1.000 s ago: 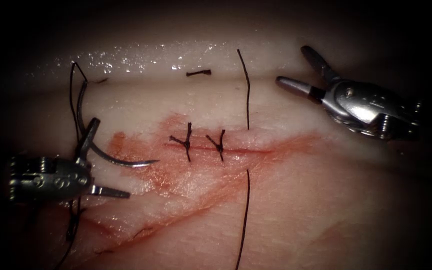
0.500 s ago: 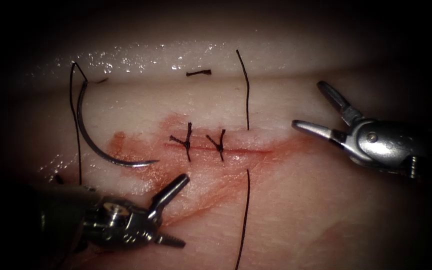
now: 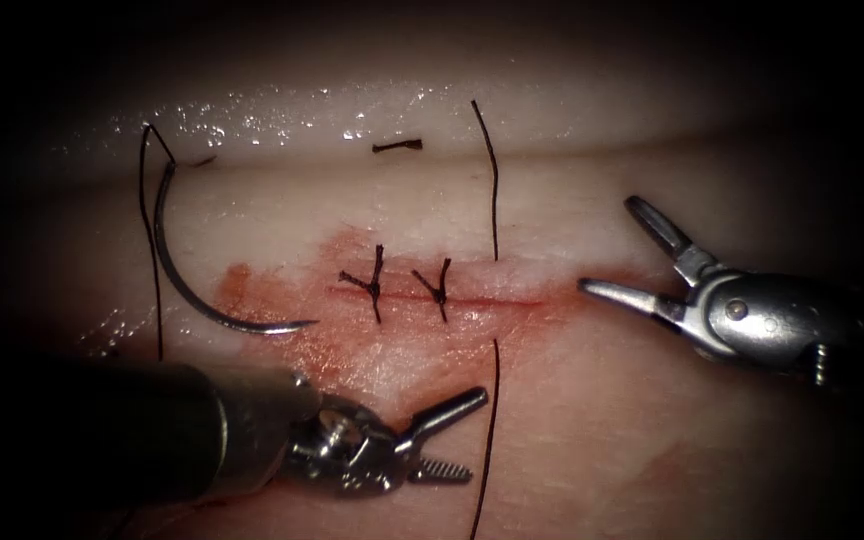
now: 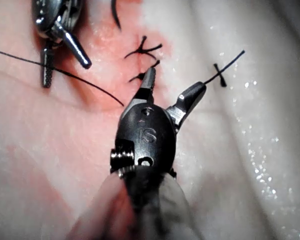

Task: Wound Closure

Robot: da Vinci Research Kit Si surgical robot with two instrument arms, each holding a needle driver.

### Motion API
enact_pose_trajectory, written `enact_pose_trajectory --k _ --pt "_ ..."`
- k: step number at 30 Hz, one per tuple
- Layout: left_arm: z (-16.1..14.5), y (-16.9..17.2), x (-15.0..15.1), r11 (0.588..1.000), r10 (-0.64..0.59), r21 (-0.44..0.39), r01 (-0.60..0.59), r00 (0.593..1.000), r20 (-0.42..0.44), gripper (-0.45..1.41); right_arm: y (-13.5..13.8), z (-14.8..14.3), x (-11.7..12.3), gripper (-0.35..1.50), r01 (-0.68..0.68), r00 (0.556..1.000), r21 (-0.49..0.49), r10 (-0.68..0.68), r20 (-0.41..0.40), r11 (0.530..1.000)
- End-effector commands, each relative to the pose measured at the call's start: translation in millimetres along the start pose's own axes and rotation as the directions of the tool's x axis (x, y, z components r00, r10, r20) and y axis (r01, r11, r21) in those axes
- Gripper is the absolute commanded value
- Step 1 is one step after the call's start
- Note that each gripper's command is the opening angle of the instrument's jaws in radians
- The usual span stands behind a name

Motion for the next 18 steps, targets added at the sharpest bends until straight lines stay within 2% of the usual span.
enact_pose_trajectory --k 1,13,18 --pt "0.6 0.3 0.3 1.0 0.006 -0.006 -0.006 1.0 -0.018 0.73 -0.4 0.9 -0.6 1.28 0.002 1.0 0.0 -0.002 -0.005 1.0" --pt "-0.6 1.6 4.5 0.988 0.139 -0.043 -0.15 0.969 -0.203 0.69 -0.4 0.8 -1.2 1.28 0.007 1.0 0.008 -0.007 -0.015 1.0" --pt "-1.9 2.2 5.6 0.981 0.17 -0.046 -0.188 0.951 -0.257 0.57 -0.8 0.5 -1.5 1.28 0.011 1.0 0.018 -0.011 -0.026 1.0"
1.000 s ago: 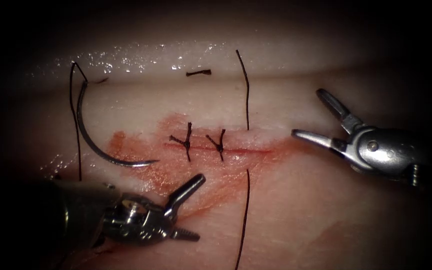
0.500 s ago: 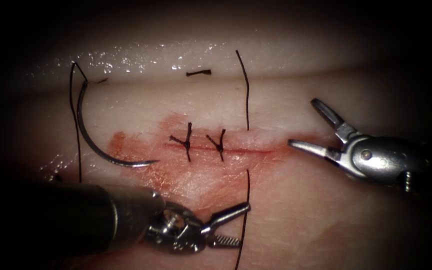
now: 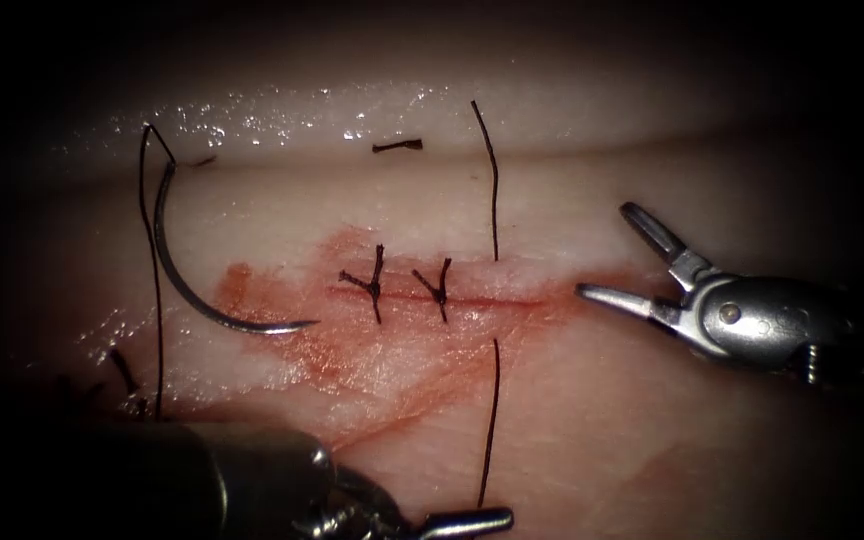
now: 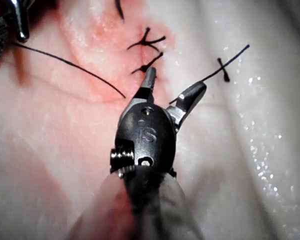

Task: Wound Closure

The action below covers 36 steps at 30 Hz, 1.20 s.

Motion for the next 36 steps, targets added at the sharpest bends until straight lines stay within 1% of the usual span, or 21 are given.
enact_pose_trajectory --k 1,6,7,8,9,11,12,14,15,16,17,18,19,20,22,23,25,26,32,34,36 --pt "0.7 0.3 -0.3 1.0 -0.001 -0.001 0.001 1.0 -0.001 0.57 -0.4 0.8 -0.3 1.28 0.0 1.0 0.001 0.0 -0.003 1.0" --pt "0.0 0.8 0.4 1.0 0.011 -0.01 -0.012 0.999 -0.032 0.59 -0.6 0.7 -0.4 1.28 -0.001 1.0 0.011 0.001 -0.005 1.0" --pt "-0.2 0.9 0.7 1.0 0.014 -0.013 -0.015 0.999 -0.041 0.66 -0.7 0.6 -0.4 1.28 -0.002 1.0 0.016 0.002 -0.005 1.0" --pt "-0.6 1.0 1.0 1.0 0.018 -0.016 -0.019 0.998 -0.053 0.84 -0.8 0.6 -0.4 1.28 -0.005 1.0 0.025 0.006 -0.003 1.0" --pt "-0.8 1.0 1.3 1.0 0.018 -0.021 -0.02 0.998 -0.058 0.89 -0.8 0.5 -0.5 1.28 -0.012 1.0 0.035 0.011 0.006 0.999" --pt "-0.9 0.9 1.4 1.0 0.018 -0.022 -0.019 0.998 -0.064 0.89 -0.9 0.5 -0.5 1.28 -0.012 1.0 0.047 0.012 0.013 0.999" --pt "-1.0 0.7 1.6 1.0 0.016 -0.022 -0.018 0.998 -0.067 0.86 -1.1 0.5 -0.4 1.28 -0.001 1.0 0.068 -0.001 0.026 0.998" --pt "-1.2 0.1 1.6 1.0 0.011 -0.022 -0.013 0.997 -0.071 0.63 -1.6 0.6 -0.2 1.28 0.027 0.997 0.133 -0.036 0.066 0.991" --pt "-1.3 -0.3 1.5 1.0 0.008 -0.021 -0.01 0.998 -0.069 0.47 -1.8 0.6 -0.1 1.27 0.048 0.995 0.163 -0.062 0.079 0.986" --pt "-1.5 -0.9 1.3 1.0 0.004 -0.019 -0.005 0.998 -0.067 0.12 -2.2 0.7 0.1 1.27 0.065 0.992 0.187 -0.083 0.092 0.98" --pt "-1.7 -1.4 1.1 1.0 0.001 -0.018 -0.002 0.998 -0.066 -0.13 -2.6 0.8 0.4 1.25 0.086 0.988 0.217 -0.112 0.11 0.972" --pt "-1.8 -1.9 0.9 1.0 -0.003 -0.015 0.002 0.998 -0.059 -0.45 -2.9 0.8 0.6 1.25 0.105 0.983 0.234 -0.136 0.122 0.967" --pt "-2.2 -2.9 0.3 1.0 -0.012 -0.01 0.012 0.999 -0.048 -0.45 -3.8 1.0 1.3 1.18 0.155 0.969 0.28 -0.201 0.146 0.948" --pt "-2.2 -2.9 0.3 1.0 -0.012 -0.01 0.012 0.999 -0.048 -0.45 -3.8 1.0 1.3 1.18 0.155 0.969 0.28 -0.201 0.146 0.948" --pt "-2.5 -3.7 -0.1 1.0 -0.02 -0.009 0.019 0.999 -0.049 -0.45 -4.6 1.2 2.0 1.05 0.21 0.95 0.32 -0.269 0.155 0.924" --pt "-2.7 -4.1 -0.3 1.0 -0.024 -0.007 0.024 0.999 -0.045 -0.45 -5.1 1.5 2.5 1.07 0.245 0.938 0.336 -0.31 0.153 0.909" --pt "-2.9 -4.7 -0.5 1.0 -0.03 -0.005 0.03 0.999 -0.045 -0.45 -5.8 1.9 3.1 1.17 0.296 0.92 0.354 -0.365 0.145 0.887" --pt "-3.0 -5.1 -0.6 0.999 -0.034 -0.004 0.034 0.998 -0.043 -0.45 -6.3 2.3 3.4 1.22 0.335 0.903 0.367 -0.406 0.137 0.868" --pt "-3.6 -6.3 -0.9 0.999 -0.047 -0.003 0.047 0.998 -0.036 -0.45 -8.4 3.4 4.7 1.25 0.437 0.841 0.432 -0.529 0.116 0.789" --pt "-3.7 -6.6 -1.1 0.999 -0.05 -0.002 0.05 0.998 -0.034 -0.45 -8.9 3.8 5.3 1.25 0.463 0.825 0.434 -0.555 0.107 0.773" --pt "-3.8 -6.9 -1.3 0.999 -0.053 -0.002 0.053 0.998 -0.034 -0.45 -9.2 4.1 5.7 1.2 0.486 0.812 0.429 -0.574 0.1 0.762"
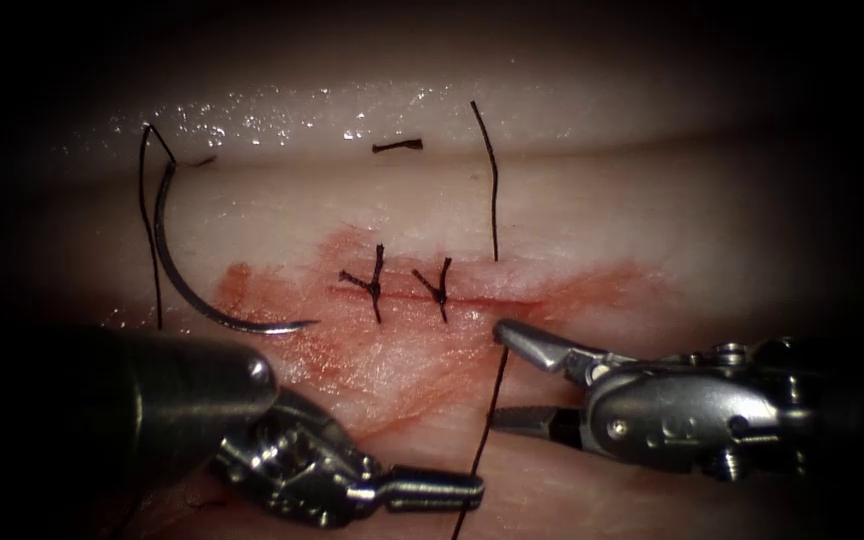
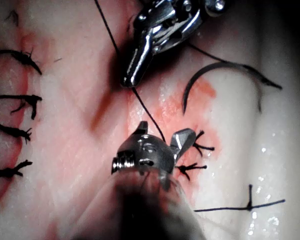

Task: Wound Closure

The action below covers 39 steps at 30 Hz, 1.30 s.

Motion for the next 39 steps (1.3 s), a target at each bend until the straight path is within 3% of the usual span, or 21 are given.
enact_pose_trajectory --k 1,8,10,11,12,13,15,16,19,20,21,22,24,29,31,33,39 --pt "0.7 0.1 -0.5 1.0 0.0 0.0 0.0 1.0 -0.002 -0.45 0.1 1.2 1.0 1.2 0.029 1.0 -0.016 -0.029 -0.004 0.999" --pt "0.4 -0.1 -1.0 1.0 -0.027 -0.001 0.027 1.0 0.002 -0.45 0.5 1.4 1.8 1.17 0.075 0.997 -0.076 -0.076 -0.013 0.994" --pt "0.4 -0.1 -1.1 0.999 -0.038 -0.001 0.038 0.999 0.005 -0.45 0.4 1.2 2.1 1.0 0.076 0.997 -0.075 -0.077 -0.021 0.994" --pt "0.3 -0.1 -1.2 0.999 -0.044 -0.001 0.044 0.999 0.008 -0.45 0.0 1.1 2.3 0.26 0.085 0.996 -0.078 -0.088 -0.024 0.993" --pt "0.3 -0.1 -1.2 0.999 -0.044 -0.001 0.044 0.999 0.008 -0.45 0.0 1.1 2.3 0.26 0.085 0.996 -0.078 -0.088 -0.024 0.993" --pt "0.3 -0.1 -1.2 0.999 -0.05 -0.001 0.05 0.999 0.008 -0.45 -0.2 1.0 2.4 -0.35 0.099 0.995 -0.079 -0.101 -0.025 0.992" --pt "0.3 -0.1 -1.1 0.999 -0.05 0.0 0.05 0.999 0.011 -0.45 -0.3 0.9 2.3 -0.35 0.118 0.993 -0.079 -0.12 -0.023 0.99" --pt "0.3 -0.1 -1.1 0.999 -0.05 0.0 0.05 0.999 0.011 -0.28 -0.4 1.0 2.1 -0.35 0.137 0.99 -0.079 -0.14 -0.022 0.987" --pt "0.2 -0.1 -1.0 0.999 -0.051 0.0 0.051 0.999 0.011 -0.03 -0.5 1.4 1.0 -0.35 0.151 0.988 -0.077 -0.153 -0.019 0.986" --pt "0.2 -0.2 -1.0 0.999 -0.052 0.0 0.052 0.999 0.011 0.32 -0.4 1.7 0.2 -0.35 0.151 0.988 -0.073 -0.153 -0.018 0.986" --pt "0.2 -0.2 -1.0 0.999 -0.052 0.0 0.052 0.999 0.011 0.32 -0.4 1.7 0.2 -0.35 0.151 0.988 -0.073 -0.153 -0.018 0.986" --pt "0.2 -0.3 -0.9 0.998 -0.059 0.001 0.059 0.998 0.014 0.57 -0.3 1.8 -0.5 -0.35 0.152 0.988 -0.073 -0.154 -0.016 0.986" --pt "0.1 -0.3 -0.4 0.996 -0.08 0.029 0.079 0.997 0.008 0.81 0.0 1.8 -1.9 -0.35 0.161 0.986 -0.071 -0.163 -0.018 0.984" --pt "-0.2 -0.2 0.4 0.994 -0.083 0.076 0.084 0.996 -0.007 0.89 0.5 1.3 -3.4 -0.35 0.14 0.99 -0.068 -0.141 -0.021 0.988" --pt "-0.4 -0.4 0.5 0.993 -0.091 0.075 0.092 0.996 -0.009 0.69 0.5 1.2 -3.6 -0.35 0.135 0.99 -0.067 -0.137 -0.023 0.989" --pt "-0.6 -0.7 0.4 0.992 -0.1 0.075 0.101 0.995 -0.012 0.62 0.3 1.1 -3.4 -0.35 0.135 0.99 -0.064 -0.137 -0.026 0.989" --pt "-1.0 -0.8 0.0 0.992 -0.103 0.078 0.103 0.995 -0.002 0.78 0.6 0.6 -3.3 -0.35 0.125 0.992 -0.061 -0.126 -0.02 0.99"
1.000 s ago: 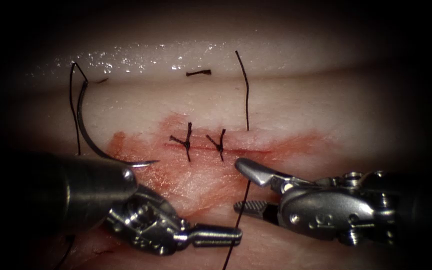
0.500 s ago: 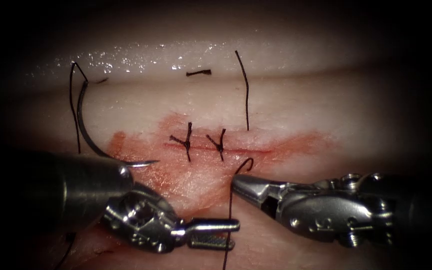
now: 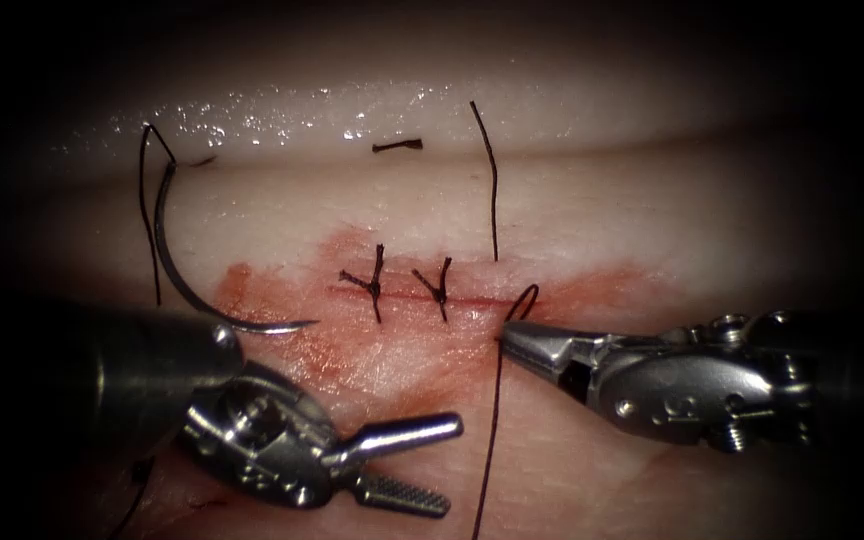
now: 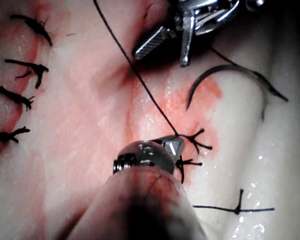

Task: Wound Closure

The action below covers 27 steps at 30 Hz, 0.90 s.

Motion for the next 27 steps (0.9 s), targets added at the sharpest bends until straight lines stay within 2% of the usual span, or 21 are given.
enact_pose_trajectory --k 1,7,12,21,27 --pt "0.8 0.3 -0.2 1.0 0.002 0.001 -0.002 1.0 0.002 0.81 0.4 0.9 -0.4 -0.35 -0.01 1.0 -0.001 0.01 0.002 1.0" --pt "2.4 0.8 -0.2 1.0 0.007 0.012 -0.007 1.0 0.018 0.94 2.0 1.1 -3.8 -0.35 -0.072 0.997 -0.009 0.072 -0.007 0.997" --pt "3.8 1.5 -1.6 1.0 0.012 0.016 -0.013 0.999 0.031 0.94 4.0 1.2 -6.5 -0.35 -0.119 0.993 -0.024 0.119 -0.023 0.993" --pt "5.9 2.4 -1.9 1.0 0.025 0.01 -0.025 1.0 0.01 0.94 5.4 2.2 -7.9 -0.35 -0.141 0.99 -0.028 0.14 -0.022 0.99" --pt "5.7 2.3 -0.8 1.0 0.022 0.006 -0.022 1.0 -0.002 0.94 5.8 2.9 -9.0 -0.35 -0.145 0.989 -0.03 0.144 -0.02 0.989"
